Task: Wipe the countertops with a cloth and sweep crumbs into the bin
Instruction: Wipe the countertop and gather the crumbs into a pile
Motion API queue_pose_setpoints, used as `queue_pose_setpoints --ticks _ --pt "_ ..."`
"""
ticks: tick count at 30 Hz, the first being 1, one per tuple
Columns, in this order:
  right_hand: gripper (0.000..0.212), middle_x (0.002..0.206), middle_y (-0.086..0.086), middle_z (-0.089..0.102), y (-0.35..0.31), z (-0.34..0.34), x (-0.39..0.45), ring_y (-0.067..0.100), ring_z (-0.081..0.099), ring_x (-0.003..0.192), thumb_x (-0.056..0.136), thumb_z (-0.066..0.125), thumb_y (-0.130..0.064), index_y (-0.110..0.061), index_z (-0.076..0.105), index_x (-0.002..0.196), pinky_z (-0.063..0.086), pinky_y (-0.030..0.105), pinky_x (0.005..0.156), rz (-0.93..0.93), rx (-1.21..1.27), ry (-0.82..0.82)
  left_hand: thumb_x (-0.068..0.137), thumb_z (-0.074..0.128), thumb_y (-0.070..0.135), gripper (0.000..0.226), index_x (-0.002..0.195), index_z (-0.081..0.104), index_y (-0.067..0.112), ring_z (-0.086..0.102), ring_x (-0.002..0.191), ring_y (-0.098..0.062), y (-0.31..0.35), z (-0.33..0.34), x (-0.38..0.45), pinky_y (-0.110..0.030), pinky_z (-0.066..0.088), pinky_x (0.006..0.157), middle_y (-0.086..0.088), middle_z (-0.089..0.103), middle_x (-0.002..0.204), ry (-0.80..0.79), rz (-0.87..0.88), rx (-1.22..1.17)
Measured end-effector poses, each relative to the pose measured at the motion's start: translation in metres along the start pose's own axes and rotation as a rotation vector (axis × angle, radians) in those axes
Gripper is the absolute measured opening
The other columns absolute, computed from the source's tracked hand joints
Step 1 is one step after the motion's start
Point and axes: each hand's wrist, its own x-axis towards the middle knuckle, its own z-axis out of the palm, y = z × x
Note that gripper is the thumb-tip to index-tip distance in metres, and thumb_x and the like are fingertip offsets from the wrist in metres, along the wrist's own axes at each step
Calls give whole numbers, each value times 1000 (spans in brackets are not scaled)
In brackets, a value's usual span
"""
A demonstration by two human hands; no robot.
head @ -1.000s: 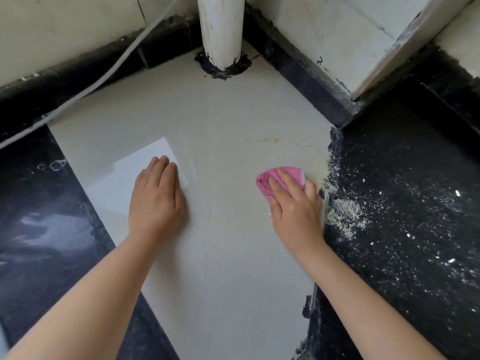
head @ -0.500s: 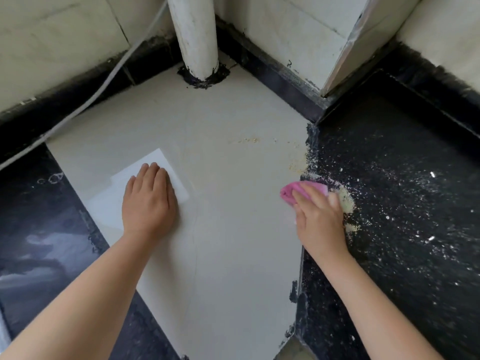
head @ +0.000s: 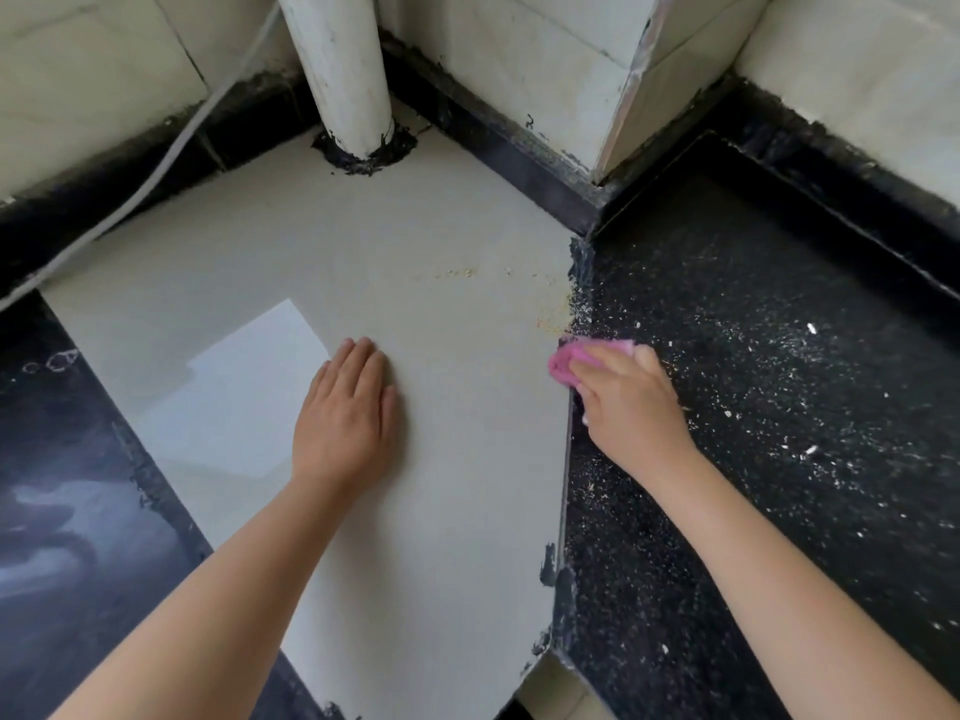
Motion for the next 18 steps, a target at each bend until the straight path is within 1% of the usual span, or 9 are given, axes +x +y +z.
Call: queue_pose_setpoints --ticks 2,4,5,7,9,11,13,16,18 --pt "33 126 -17 51 7 -13 -21 12 36 119 91 49 -12 -35 59 113 36 40 102 -17 8 -112 86 26 29 56 111 58 -9 49 117 -44 1 0 -1 -53 35 97 -26 56 122 13 -7 1" --pt "36 122 -28 48 12 -30 -39 7 33 117 93 46 -15 -44 57 112 36 36 102 -5 -26 -245 86 28 27 53 108 60 -9 51 114 -44 2 0 0 -54 37 95 -25 58 119 18 -3 -7" --pt "36 120 -30 49 12 -36 -43 7 34 114 94 44 -16 -45 57 110 37 35 100 -10 -24 -248 85 29 26 51 105 60 -9 53 111 -44 2 0 0 -55 39 93 -25 59 117 30 4 -8" --pt "33 115 -27 55 5 -42 -37 9 38 109 93 47 -13 -39 61 108 40 34 96 -45 40 -141 84 31 23 47 102 61 -9 56 107 -45 1 0 1 -56 40 90 -25 61 113 50 18 -3" --pt "29 111 -17 61 -5 -36 -18 17 44 107 90 52 -8 -28 66 105 42 36 92 -105 59 -2 84 32 22 47 102 62 -9 56 106 -46 1 0 1 -56 40 89 -25 61 113 51 18 0" --pt "22 110 -6 65 -15 -25 1 26 48 105 87 55 -6 -17 69 101 45 41 87 -123 47 74 84 32 23 47 103 62 -9 56 107 -46 0 0 1 -55 39 91 -26 60 114 47 19 0" --pt "23 118 -4 61 -14 -14 7 26 44 110 89 52 -7 -14 67 105 43 44 91 -74 -3 -8 85 31 24 48 104 61 -9 54 109 -45 0 0 1 -52 39 92 -26 60 116 41 17 -6" --pt "35 119 -22 55 11 -14 -11 16 39 115 90 47 -7 -33 63 108 40 43 96 -19 -11 -140 85 30 25 49 104 61 -8 54 111 -44 0 0 1 -52 39 94 -25 59 117 41 9 -14" --pt "36 115 -28 54 21 -25 -27 11 39 114 92 45 -11 -39 63 106 39 36 98 -20 -10 -156 85 31 24 48 103 61 -8 54 110 -44 0 1 1 -52 39 93 -25 60 116 45 12 -15"
